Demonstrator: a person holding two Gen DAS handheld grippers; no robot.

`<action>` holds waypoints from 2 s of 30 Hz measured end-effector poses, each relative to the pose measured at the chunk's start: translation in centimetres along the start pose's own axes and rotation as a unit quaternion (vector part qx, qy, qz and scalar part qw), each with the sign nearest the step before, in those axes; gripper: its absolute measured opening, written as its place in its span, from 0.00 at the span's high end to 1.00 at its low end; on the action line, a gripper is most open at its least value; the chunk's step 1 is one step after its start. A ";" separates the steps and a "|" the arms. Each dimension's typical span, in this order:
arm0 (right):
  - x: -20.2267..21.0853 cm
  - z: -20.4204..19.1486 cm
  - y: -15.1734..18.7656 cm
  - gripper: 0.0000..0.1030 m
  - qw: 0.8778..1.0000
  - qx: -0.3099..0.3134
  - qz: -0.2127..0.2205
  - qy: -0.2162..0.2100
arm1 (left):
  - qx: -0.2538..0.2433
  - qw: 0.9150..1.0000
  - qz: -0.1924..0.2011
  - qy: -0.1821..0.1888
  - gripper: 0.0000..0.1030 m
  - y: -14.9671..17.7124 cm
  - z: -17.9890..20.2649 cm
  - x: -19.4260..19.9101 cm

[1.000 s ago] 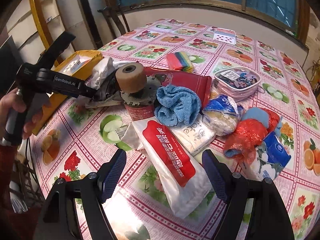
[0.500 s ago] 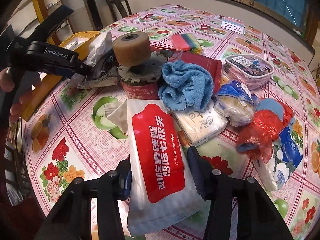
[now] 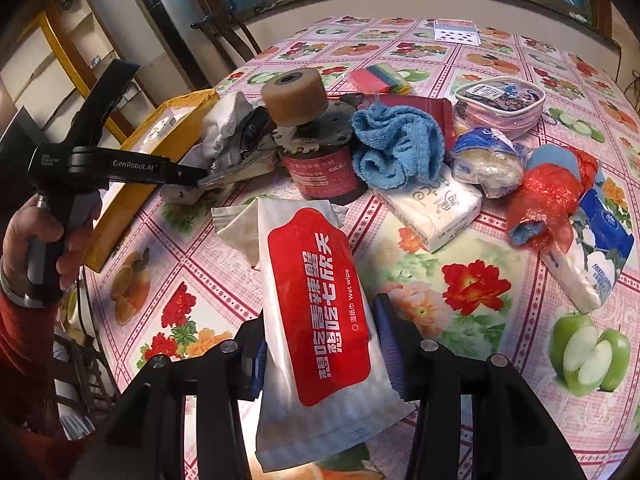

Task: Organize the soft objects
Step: 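Grasp the pink tissue pack with the left tool while the right tool grasps the white wet-wipe pack, then lower both packs into the yellow-rimmed box and open both tools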

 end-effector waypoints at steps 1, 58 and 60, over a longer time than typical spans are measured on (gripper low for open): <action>-0.1 -0.4 0.2 0.54 1.000 0.002 -0.002 -0.004 | -0.003 1.000 0.002 0.004 0.55 0.4 0.0 0.2; -10.7 -21.5 -24.3 0.32 0.989 -0.049 0.034 -0.139 | 0.140 0.987 0.068 -0.026 0.33 -5.6 -21.4 4.4; -10.5 -21.7 -24.0 0.32 0.987 -0.051 0.032 -0.151 | 0.142 0.987 0.071 -0.033 0.30 -5.3 -21.5 4.8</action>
Point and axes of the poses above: each gripper's, at about its wrist camera, not at the fingertips, and x roughly against the way its jaws point, z to its right, y to its underside, the point moved 7 cm from there along -x, roughly the way its jaws point, and after that the axes turned 12 degrees about -z, right-handed, at the moved point
